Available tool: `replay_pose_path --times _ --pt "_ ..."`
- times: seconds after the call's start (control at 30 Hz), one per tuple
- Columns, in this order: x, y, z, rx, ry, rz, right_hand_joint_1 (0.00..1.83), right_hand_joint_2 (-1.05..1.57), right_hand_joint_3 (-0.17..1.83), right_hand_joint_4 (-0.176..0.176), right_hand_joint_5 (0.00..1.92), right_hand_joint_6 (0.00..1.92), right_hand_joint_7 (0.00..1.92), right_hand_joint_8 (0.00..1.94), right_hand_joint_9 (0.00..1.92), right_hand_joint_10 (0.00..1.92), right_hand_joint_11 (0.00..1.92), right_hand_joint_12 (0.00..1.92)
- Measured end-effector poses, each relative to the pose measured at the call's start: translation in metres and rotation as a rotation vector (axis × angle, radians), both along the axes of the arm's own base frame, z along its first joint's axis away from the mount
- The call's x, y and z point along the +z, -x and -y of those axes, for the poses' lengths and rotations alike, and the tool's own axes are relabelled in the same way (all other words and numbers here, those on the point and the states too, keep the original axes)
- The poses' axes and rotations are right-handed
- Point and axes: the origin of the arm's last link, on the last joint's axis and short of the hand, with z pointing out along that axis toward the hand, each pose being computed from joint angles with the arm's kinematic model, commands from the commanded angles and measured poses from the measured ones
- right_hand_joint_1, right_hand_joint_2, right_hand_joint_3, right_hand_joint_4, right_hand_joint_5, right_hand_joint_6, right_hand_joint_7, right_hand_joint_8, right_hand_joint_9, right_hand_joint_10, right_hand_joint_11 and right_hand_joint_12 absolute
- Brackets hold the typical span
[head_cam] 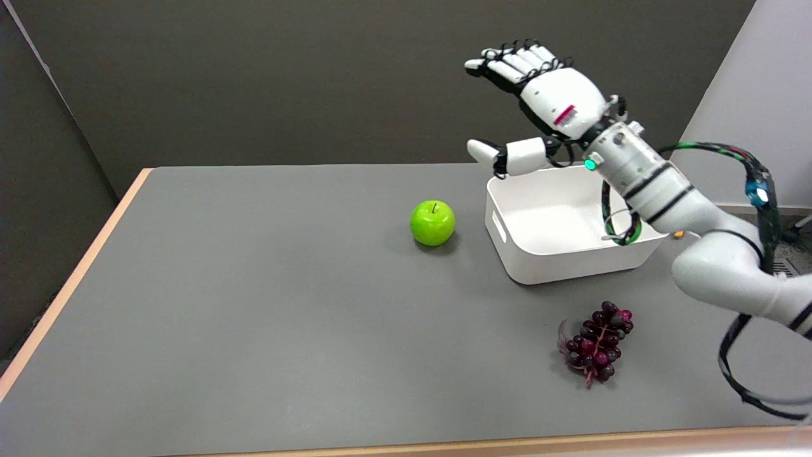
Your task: Pick up the green apple.
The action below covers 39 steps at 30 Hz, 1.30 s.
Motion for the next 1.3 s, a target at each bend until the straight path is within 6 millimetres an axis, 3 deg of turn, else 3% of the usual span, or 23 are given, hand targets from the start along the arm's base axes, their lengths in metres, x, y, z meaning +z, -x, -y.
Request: replay_pose_path --times 0.07,0.13,0.27,0.33,0.4,0.47,0.53,0.6,0.9,1.0,1.3 --pt "-0.001 0.002 0.008 -0.044 0.005 -0.013 0.35 0.52 0.97 0.042 0.1 0.46 0.05 0.3 0.01 0.46 0.0 0.84" --pt "-0.002 0.006 0.016 -0.093 0.01 -0.025 0.26 0.51 0.94 0.04 0.1 0.42 0.07 0.27 0.02 0.45 0.0 0.85" --pt "-0.003 0.017 0.029 -0.191 0.019 -0.041 0.27 0.56 0.84 0.033 0.13 0.33 0.09 0.22 0.0 0.48 0.0 0.84" --pt "-0.005 0.024 0.034 -0.237 0.02 -0.045 0.37 0.52 0.96 0.017 0.1 0.45 0.06 0.31 0.0 0.43 0.0 0.81" --pt "-0.007 0.031 0.038 -0.278 0.021 -0.049 0.3 0.55 0.85 0.014 0.14 0.34 0.13 0.23 0.01 0.48 0.0 0.85" --pt "-0.009 0.039 0.042 -0.315 0.02 -0.052 0.43 0.53 0.98 0.0 0.11 0.47 0.11 0.37 0.0 0.56 0.0 0.88" --pt "-0.011 0.045 0.045 -0.343 0.02 -0.054 0.36 0.55 0.89 0.0 0.15 0.38 0.17 0.27 0.03 0.53 0.0 0.89" --pt "-0.014 0.053 0.048 -0.372 0.019 -0.056 0.33 0.53 0.95 -0.003 0.14 0.43 0.17 0.33 0.03 0.58 0.0 0.94" --pt "-0.028 0.077 0.06 -0.426 0.012 -0.09 0.34 0.55 0.86 -0.004 0.17 0.36 0.2 0.26 0.07 0.54 0.0 0.96" --pt "-0.033 0.082 0.065 -0.434 0.007 -0.103 0.3 0.51 0.95 -0.005 0.14 0.43 0.17 0.33 0.05 0.59 0.0 0.97" --pt "-0.045 0.095 0.075 -0.449 -0.005 -0.12 0.28 0.52 0.95 -0.005 0.14 0.43 0.18 0.33 0.06 0.59 0.0 0.98"
